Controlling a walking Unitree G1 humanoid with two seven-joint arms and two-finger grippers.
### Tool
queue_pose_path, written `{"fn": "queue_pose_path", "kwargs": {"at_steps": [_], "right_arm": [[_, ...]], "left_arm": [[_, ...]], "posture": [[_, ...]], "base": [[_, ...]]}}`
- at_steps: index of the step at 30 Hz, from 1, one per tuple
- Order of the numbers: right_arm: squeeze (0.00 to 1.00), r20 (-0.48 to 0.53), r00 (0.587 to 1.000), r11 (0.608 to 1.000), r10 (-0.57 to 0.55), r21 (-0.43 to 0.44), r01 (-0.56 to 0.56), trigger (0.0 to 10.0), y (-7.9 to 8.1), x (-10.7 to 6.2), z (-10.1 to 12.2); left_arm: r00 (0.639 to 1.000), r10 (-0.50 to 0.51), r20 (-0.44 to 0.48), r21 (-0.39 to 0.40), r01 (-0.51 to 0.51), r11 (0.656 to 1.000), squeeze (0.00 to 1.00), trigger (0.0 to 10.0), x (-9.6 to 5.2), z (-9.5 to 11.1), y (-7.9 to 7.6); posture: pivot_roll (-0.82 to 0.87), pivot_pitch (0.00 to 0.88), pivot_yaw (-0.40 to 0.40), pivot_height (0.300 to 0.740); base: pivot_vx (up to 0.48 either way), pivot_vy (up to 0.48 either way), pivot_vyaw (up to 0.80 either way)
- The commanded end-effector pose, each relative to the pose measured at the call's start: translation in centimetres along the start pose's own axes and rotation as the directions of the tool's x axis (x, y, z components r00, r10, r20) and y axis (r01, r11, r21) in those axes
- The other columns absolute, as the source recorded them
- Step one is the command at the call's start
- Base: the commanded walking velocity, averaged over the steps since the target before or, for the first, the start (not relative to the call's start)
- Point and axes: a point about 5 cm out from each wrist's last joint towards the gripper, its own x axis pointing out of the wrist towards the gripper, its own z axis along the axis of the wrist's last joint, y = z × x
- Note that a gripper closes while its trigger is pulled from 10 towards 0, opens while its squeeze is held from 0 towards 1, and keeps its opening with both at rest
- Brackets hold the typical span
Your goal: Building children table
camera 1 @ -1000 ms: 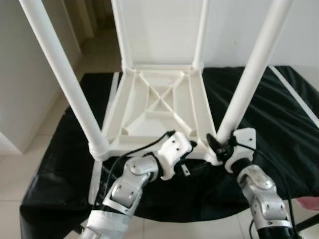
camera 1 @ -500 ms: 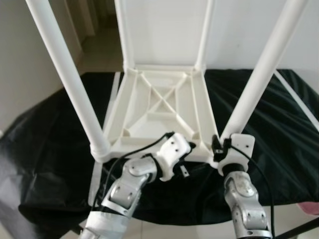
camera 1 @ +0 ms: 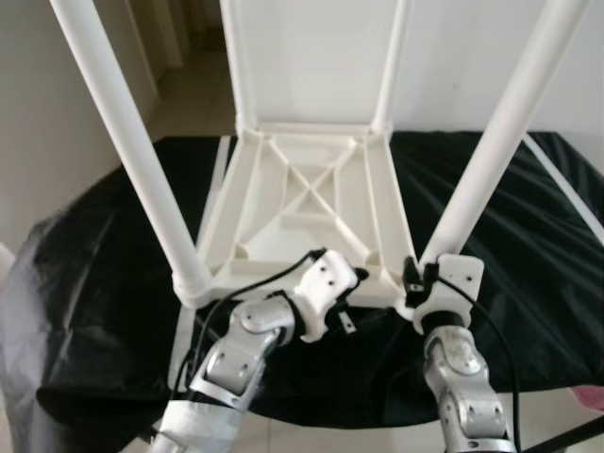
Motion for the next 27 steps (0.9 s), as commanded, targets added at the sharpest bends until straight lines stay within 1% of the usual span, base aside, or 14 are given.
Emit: {"fn": "queue_pose_path", "kwargs": {"at_steps": [1, 7, 11, 14, 15, 16, 18, 20, 22, 23, 24, 25, 26, 27], "right_arm": [[1.00, -0.065, 0.996, 0.998, -0.056, 0.031, 0.058, 10.0, -0.7, -0.5, -1.4], [1.00, -0.032, 0.999, 0.999, -0.031, 0.023, 0.032, 10.0, -1.1, -0.5, -0.9], [1.00, 0.010, 0.999, 0.999, 0.051, 0.005, -0.051, 10.0, -2.1, -0.8, -0.3], [1.00, 0.013, 0.998, 0.998, 0.067, 0.000, -0.067, 10.0, -2.2, -0.9, -0.3], [1.00, 0.015, 0.992, 0.992, 0.126, 0.007, -0.126, 10.0, -2.2, -0.9, -0.3], [1.00, 0.015, 0.992, 0.992, 0.126, 0.007, -0.126, 10.0, -2.2, -0.9, -0.3], [1.00, 0.027, 0.985, 0.985, 0.169, -0.017, -0.169, 10.0, -2.5, -0.8, -0.1], [1.00, 0.040, 0.962, 0.963, 0.270, -0.039, -0.268, 10.0, -3.4, -0.1, 0.3], [1.00, 0.040, 0.962, 0.963, 0.270, -0.039, -0.268, 10.0, -3.4, -0.1, 0.3], [1.00, 0.047, 0.948, 0.948, 0.316, -0.054, -0.313, 10.0, -3.7, 0.3, 0.6], [0.00, 0.041, 0.912, 0.911, 0.408, -0.086, -0.404, 10.0, -3.7, 0.9, 1.2], [0.00, 0.041, 0.912, 0.911, 0.408, -0.086, -0.404, 10.0, -3.7, 0.9, 1.2], [0.00, 0.033, 0.884, 0.880, 0.467, -0.110, -0.461, 10.0, -3.7, 1.3, 1.5], [0.00, 0.012, 0.840, 0.833, 0.542, -0.140, -0.535, 10.0, -3.7, 1.7, 2.0]], "left_arm": [[0.999, 0.039, 0.002, 0.006, -0.039, 0.999, 0.00, 10.0, -0.2, 0.2, 0.3], [0.999, 0.040, 0.002, 0.007, -0.040, 0.999, 0.00, 10.0, -0.2, 0.3, 0.2], [0.999, 0.041, 0.004, 0.003, -0.041, 0.999, 0.00, 10.0, -0.2, 0.3, 0.1], [0.999, 0.041, 0.004, 0.003, -0.041, 0.999, 0.00, 10.0, -0.2, 0.2, 0.1], [0.999, 0.040, 0.004, 0.003, -0.040, 0.999, 0.00, 10.0, -0.2, 0.3, 0.1], [0.999, 0.040, 0.004, 0.003, -0.040, 0.999, 0.00, 10.0, -0.2, 0.3, 0.1], [0.999, 0.041, 0.003, 0.003, -0.041, 0.999, 0.00, 10.0, -0.2, 0.3, 0.2], [0.999, 0.043, 0.002, 0.006, -0.043, 0.999, 0.00, 10.0, -0.2, 0.3, 0.3], [0.999, 0.043, 0.002, 0.006, -0.043, 0.999, 0.00, 10.0, -0.2, 0.3, 0.3], [0.999, 0.042, 0.002, 0.007, -0.042, 0.999, 0.00, 10.0, -0.1, 0.3, 0.3], [0.999, 0.039, 0.002, 0.010, -0.039, 0.999, 0.00, 10.0, 0.0, 0.3, 0.3], [0.999, 0.039, 0.002, 0.010, -0.039, 0.999, 0.00, 10.0, 0.0, 0.3, 0.3], [0.999, 0.036, 0.003, 0.012, -0.036, 0.999, 0.00, 10.0, 0.0, 0.3, 0.3], [0.999, 0.035, 0.005, 0.011, -0.035, 0.999, 0.00, 10.0, 0.2, 0.4, 0.3]], "posture": [[-0.08, 0.000, 0.026, 0.740], [-0.08, 0.000, 0.023, 0.740], [-0.08, 0.000, 0.020, 0.740], [-0.08, 0.000, 0.020, 0.740], [-0.08, 0.000, 0.021, 0.740], [-0.08, 0.000, 0.021, 0.740], [-0.08, 0.000, 0.021, 0.740], [-0.09, 0.003, 0.026, 0.740], [-0.09, 0.003, 0.026, 0.740], [-0.09, 0.003, 0.027, 0.740], [-0.09, 0.002, 0.030, 0.740], [-0.09, 0.002, 0.030, 0.740], [-0.09, 0.003, 0.030, 0.740], [-0.09, 0.003, 0.030, 0.740]], "base": [[0.000, 0.000, 0.00], [0.000, 0.000, 0.00], [0.000, 0.000, 0.00], [0.000, 0.000, 0.00], [0.000, 0.000, 0.00], [0.000, 0.000, 0.00], [0.000, 0.000, 0.00], [0.000, 0.000, 0.00], [0.000, 0.000, 0.00], [0.000, 0.000, 0.00], [0.000, 0.000, 0.00], [0.000, 0.000, 0.00], [0.000, 0.000, 0.00], [0.000, 0.000, 0.00]]}}
